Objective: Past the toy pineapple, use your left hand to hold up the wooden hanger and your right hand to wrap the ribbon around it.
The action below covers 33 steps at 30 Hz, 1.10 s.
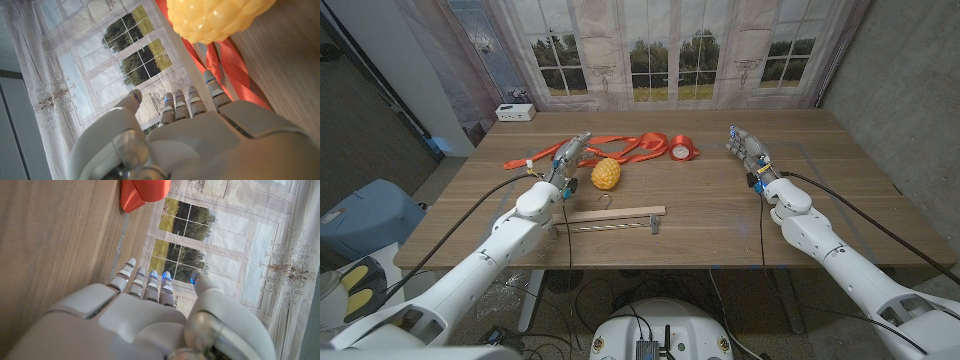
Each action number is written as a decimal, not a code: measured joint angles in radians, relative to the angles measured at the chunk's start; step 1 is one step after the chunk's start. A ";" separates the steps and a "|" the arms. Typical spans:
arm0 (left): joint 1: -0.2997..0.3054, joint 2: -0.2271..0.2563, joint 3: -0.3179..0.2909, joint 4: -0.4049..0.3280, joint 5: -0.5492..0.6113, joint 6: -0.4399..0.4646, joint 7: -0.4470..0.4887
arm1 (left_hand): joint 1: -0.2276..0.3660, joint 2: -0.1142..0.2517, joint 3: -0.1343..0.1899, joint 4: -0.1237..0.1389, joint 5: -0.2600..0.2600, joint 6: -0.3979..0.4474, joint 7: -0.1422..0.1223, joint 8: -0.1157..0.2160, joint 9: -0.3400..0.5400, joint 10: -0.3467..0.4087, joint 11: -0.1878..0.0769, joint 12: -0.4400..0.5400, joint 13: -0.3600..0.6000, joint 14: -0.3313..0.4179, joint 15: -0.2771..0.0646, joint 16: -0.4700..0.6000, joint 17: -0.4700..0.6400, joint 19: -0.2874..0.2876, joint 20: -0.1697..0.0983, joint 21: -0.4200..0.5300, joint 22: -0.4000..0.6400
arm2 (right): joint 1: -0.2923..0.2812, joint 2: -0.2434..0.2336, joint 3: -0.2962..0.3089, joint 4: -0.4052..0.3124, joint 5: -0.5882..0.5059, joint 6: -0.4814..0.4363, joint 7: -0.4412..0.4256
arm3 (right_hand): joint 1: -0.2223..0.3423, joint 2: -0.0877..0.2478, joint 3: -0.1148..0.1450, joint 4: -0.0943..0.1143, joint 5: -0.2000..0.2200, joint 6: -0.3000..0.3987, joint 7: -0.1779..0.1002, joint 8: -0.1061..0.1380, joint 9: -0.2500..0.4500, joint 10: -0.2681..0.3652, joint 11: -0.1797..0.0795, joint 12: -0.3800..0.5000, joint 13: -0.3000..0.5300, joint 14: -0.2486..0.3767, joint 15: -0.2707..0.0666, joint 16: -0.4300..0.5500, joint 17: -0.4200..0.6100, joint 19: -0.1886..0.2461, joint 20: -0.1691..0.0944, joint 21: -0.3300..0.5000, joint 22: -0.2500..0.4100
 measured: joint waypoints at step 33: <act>0.169 0.186 0.014 -0.516 0.272 0.467 0.251 | 0.000 -0.024 -0.009 -0.058 -0.002 0.048 -0.024 0.000 0.005 0.077 -0.011 0.018 0.009 0.118 -0.021 0.031 0.010 0.023 0.016 -0.015 0.009 | 0.051 0.024 -0.015 0.115 0.028 0.035 0.125 | 0.004 -0.004 -0.003 -0.020 0.000 0.019 -0.002 0.004 0.000 0.021 0.021 0.000 0.005 0.016 0.005 0.008 0.000 0.005 0.016 0.007 0.000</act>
